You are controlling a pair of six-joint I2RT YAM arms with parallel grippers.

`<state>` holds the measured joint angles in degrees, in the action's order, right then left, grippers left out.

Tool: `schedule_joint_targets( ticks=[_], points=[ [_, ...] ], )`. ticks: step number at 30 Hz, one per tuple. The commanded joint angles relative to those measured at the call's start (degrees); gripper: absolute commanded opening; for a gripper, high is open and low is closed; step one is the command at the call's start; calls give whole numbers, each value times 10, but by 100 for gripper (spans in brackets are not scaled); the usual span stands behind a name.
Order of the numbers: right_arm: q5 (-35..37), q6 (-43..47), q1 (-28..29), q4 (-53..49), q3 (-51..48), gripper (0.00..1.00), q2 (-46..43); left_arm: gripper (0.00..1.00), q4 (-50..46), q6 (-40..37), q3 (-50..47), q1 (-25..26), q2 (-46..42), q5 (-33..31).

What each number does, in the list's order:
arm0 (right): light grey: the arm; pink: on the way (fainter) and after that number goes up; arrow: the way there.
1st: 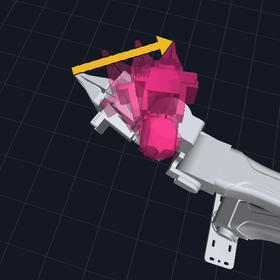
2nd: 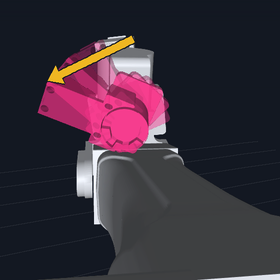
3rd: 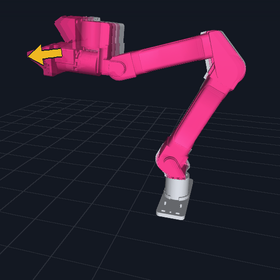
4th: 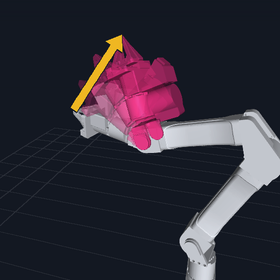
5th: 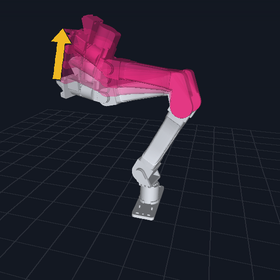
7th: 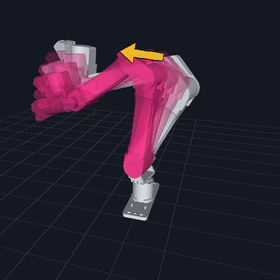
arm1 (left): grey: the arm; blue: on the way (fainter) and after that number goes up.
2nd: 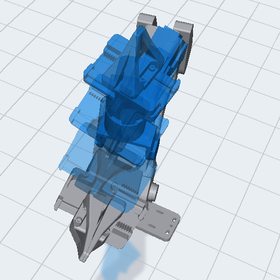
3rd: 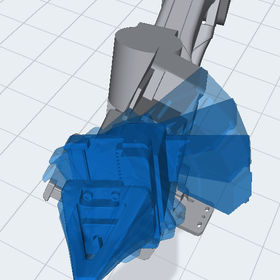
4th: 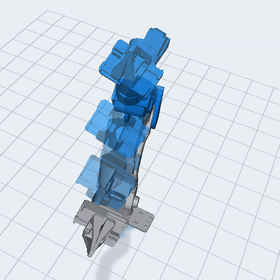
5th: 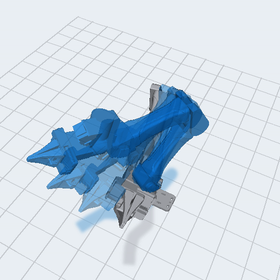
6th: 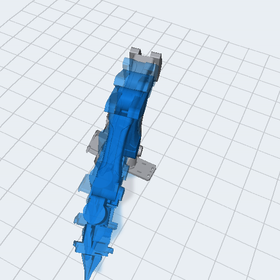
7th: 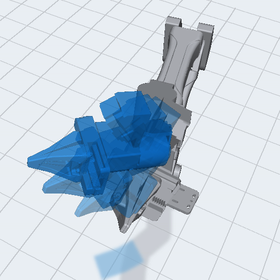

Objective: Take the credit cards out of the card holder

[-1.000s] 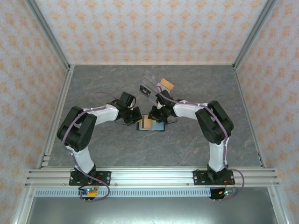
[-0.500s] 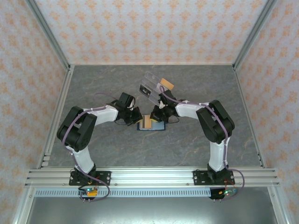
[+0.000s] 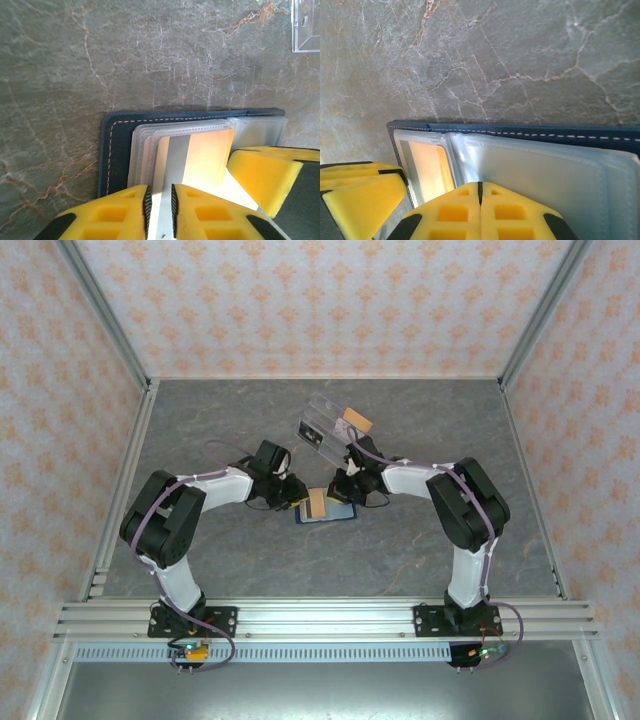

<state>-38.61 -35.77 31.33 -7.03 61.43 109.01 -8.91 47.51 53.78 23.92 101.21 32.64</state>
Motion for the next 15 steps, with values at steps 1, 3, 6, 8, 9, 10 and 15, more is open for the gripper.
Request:
schedule_joint_targets(
  ticks=[1, 3, 6, 8, 9, 10, 15],
  points=[
    [-7, 10, -4, 12, -10, 9, -15, 19, -36, -11, -2, 0, -3, 1],
    [-25, 12, -4, 17, -11, 14, -20, 19, -38, -13, 0, 1, -6, 0],
    [-41, 19, -4, 19, -11, 21, -28, 18, -37, -15, 3, 0, -3, 3],
    [-50, 23, -3, 13, -6, 23, -26, 17, -31, -16, 3, 1, 3, 11],
    [-54, 24, -3, 9, -4, 24, -23, 16, -28, -16, 4, 0, 6, 16],
    [-54, 25, -4, 4, -1, 24, -21, 16, -28, -17, 6, 1, 9, 19],
    [-51, 27, -3, -15, 11, 23, 3, 12, -31, -20, 12, 2, 18, 22]
  ],
)
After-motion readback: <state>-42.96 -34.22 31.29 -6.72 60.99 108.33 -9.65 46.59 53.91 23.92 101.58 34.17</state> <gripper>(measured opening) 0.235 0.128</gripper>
